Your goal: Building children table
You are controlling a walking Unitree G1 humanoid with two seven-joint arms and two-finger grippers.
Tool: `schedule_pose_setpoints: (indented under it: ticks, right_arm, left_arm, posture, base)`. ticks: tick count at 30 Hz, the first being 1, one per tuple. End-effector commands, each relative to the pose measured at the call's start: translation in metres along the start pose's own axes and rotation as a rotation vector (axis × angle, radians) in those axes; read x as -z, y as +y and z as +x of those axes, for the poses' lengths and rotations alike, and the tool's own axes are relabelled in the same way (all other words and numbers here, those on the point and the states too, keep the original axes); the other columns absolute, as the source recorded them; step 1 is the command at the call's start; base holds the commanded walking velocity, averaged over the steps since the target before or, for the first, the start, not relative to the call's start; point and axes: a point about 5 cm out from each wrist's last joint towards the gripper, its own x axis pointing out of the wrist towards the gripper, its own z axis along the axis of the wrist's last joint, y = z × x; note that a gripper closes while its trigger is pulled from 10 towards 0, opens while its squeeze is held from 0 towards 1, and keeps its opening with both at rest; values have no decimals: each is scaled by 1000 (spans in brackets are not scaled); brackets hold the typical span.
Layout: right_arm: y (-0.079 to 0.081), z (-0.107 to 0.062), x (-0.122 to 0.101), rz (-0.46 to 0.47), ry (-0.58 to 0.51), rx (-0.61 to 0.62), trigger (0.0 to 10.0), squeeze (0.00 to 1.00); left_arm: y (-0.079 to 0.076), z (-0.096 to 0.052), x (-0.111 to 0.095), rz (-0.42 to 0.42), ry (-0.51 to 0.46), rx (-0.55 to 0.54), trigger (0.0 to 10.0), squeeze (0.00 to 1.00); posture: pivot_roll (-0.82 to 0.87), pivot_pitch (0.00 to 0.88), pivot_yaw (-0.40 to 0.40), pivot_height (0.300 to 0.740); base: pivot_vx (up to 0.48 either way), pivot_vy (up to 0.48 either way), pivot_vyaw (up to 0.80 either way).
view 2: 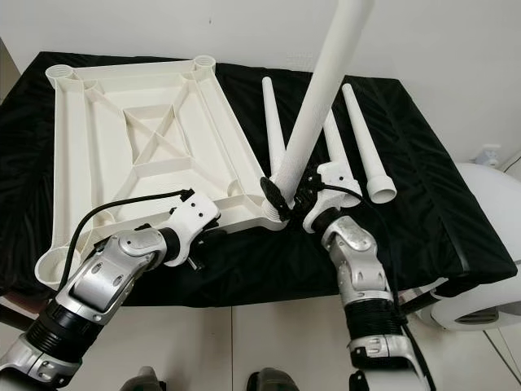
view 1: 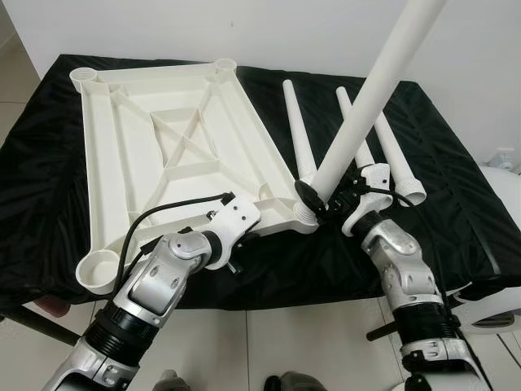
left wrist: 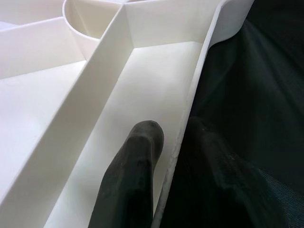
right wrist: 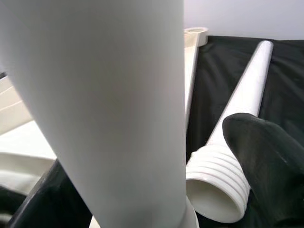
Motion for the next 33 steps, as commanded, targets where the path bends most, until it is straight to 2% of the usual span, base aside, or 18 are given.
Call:
schedule_pose_setpoints:
  ticks: [1, 6, 7, 8, 22, 23, 26, 33]
  right_arm:
    - [-6, -3, 0, -7, 0, 2, 10000, 0]
    - [-9, -1, 0, 14, 11, -81, 10000, 0]
    - [-9, 0, 0, 17, 11, -94, 7333, 0]
    - [-10, 0, 0, 16, 13, -100, 0, 0]
    - [-14, 0, 5, 22, 21, -135, 0, 0]
    - [-12, 0, 6, 22, 26, -125, 10000, 0]
    - [-8, 1, 8, 23, 26, -122, 10000, 0]
    - [14, 4, 14, 51, 17, -57, 10000, 0]
  left_arm:
    - [-10, 5, 11, -24, 48, 68, 10000, 0]
    - [-12, 5, 10, -25, 47, 73, 10000, 0]
    - [-13, 6, 10, -25, 47, 74, 10000, 0]
    - [-13, 6, 10, -26, 47, 74, 10000, 0]
    - [-14, 6, 10, -30, 45, 76, 10000, 0]
    - [-15, 6, 10, -29, 45, 77, 10000, 0]
    - [-15, 6, 10, -29, 44, 77, 10000, 0]
    - [-16, 7, 9, -26, 41, 80, 10000, 0]
  posture:
    - [2, 44, -63, 740]
    - [3, 47, -62, 740]
    - [4, 48, -63, 740]
    - [4, 48, -63, 740]
    - [4, 44, -66, 740]
    - [3, 41, -69, 740]
    - [3, 39, -70, 740]
    - [3, 32, -72, 740]
  base:
    - [0, 0, 0]
    - [0, 0, 0]
    - [0, 0, 0]
    - [0, 0, 0]
    - [0, 0, 0]
    - [0, 0, 0]
    - [0, 0, 0]
    - [0, 0, 0]
